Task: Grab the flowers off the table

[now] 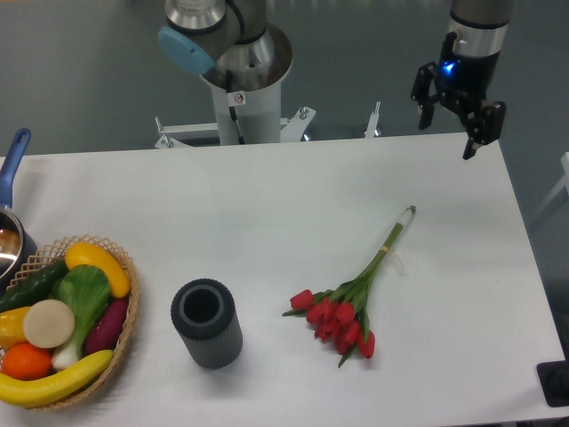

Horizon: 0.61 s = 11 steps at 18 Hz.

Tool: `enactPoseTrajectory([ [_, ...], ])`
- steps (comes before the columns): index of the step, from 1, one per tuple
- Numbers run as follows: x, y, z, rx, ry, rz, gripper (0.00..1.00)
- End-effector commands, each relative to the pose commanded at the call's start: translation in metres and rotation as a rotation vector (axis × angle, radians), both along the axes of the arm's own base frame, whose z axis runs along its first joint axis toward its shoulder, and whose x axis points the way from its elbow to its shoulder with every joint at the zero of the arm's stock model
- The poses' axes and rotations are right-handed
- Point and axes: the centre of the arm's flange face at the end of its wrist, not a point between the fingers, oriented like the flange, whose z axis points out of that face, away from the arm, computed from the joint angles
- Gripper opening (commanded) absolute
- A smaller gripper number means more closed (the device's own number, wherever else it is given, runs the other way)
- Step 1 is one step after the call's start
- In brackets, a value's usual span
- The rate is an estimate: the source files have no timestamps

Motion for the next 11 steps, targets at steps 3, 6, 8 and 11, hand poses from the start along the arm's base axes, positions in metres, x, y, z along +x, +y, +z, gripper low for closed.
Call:
enactPoseTrajectory([
  [3, 0.001, 0.0, -0.003, -0.003, -0.003, -0.003, 1.0],
  [6, 0.003, 0.004, -0.004, -0.002, -0.009, -0.003, 1.0],
  [8, 0.005, 0.004, -0.01, -0.002, -0.023, 0.012, 1.0],
  [11, 0.007, 0.005, -0.019, 0.007, -0.005, 0.035, 1.0],
])
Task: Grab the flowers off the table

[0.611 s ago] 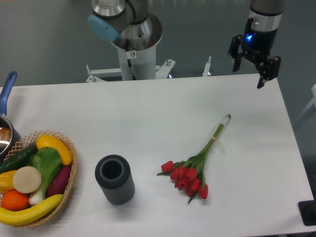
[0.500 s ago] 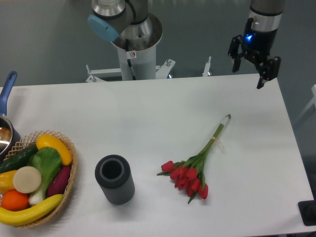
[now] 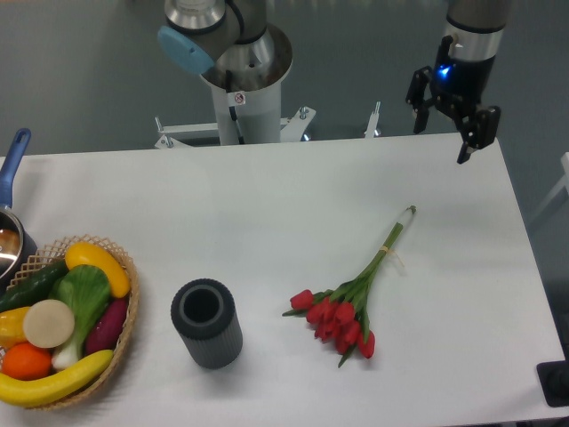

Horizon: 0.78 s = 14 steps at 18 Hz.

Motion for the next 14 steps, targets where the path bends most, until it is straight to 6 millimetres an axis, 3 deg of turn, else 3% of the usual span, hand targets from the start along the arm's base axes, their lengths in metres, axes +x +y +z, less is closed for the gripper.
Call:
enactPoseTrajectory([
  [8, 0.013, 0.041, -0.026, 0.018, -0.086, 0.132, 1.0],
  [14, 0.013, 0.094, -0.065, 0.038, -0.15, 0.287, 1.0],
])
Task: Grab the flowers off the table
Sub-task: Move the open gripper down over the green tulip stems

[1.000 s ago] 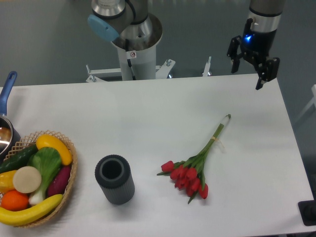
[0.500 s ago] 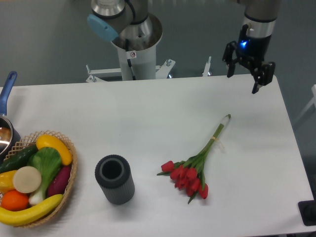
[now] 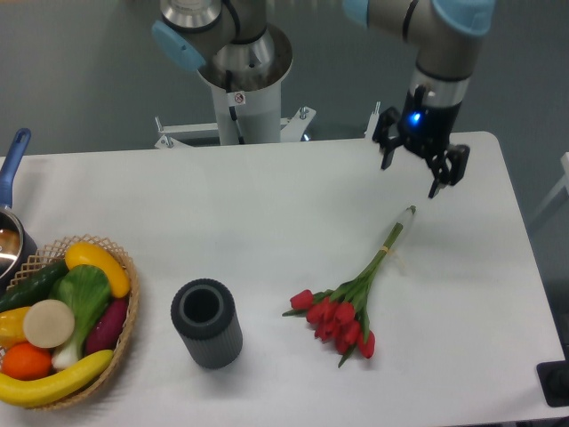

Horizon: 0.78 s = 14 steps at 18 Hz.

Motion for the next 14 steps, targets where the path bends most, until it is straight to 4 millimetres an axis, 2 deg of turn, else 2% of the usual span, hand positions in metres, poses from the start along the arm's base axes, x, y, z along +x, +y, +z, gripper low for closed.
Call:
enactPoseTrajectory([
  [1, 0.001, 0.011, -0.009, -0.001, -0.013, 0.026, 1.0],
  [3, -0.003, 0.021, -0.026, -0.001, -0.026, 0.042, 1.0],
  [6, -0.004, 0.04, -0.04, 0.005, -0.016, 0.023, 1.0],
  [7, -0.006, 0.043, -0.051, 0.001, -0.029, 0.031, 1.0],
  [9, -0.008, 0.045, -0.059, -0.002, -0.035, 0.026, 1.0],
  [12, -0.008, 0.047, -0.083, -0.023, -0.068, 0.018, 1.0],
  [14, -0.005, 0.059, -0.096, -0.038, -0.08, 0.001, 1.0],
])
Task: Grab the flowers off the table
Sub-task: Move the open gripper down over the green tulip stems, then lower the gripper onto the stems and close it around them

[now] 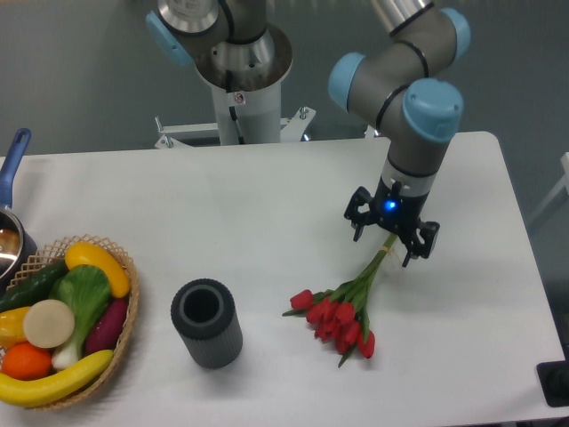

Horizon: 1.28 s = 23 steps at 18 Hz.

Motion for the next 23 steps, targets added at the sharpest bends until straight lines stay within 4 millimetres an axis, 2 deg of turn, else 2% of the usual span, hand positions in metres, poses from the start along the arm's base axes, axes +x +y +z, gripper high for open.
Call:
enactPoseTrajectory([
  [5, -0.002, 0.003, -0.025, -0.019, -0.04, 0.001, 1.0],
  [15, -0.001, 0.012, -0.054, -0.024, -0.046, -0.014, 1.0],
  [23, 0.001, 0.019, -0.061, -0.033, -0.04, -0.024, 1.0],
])
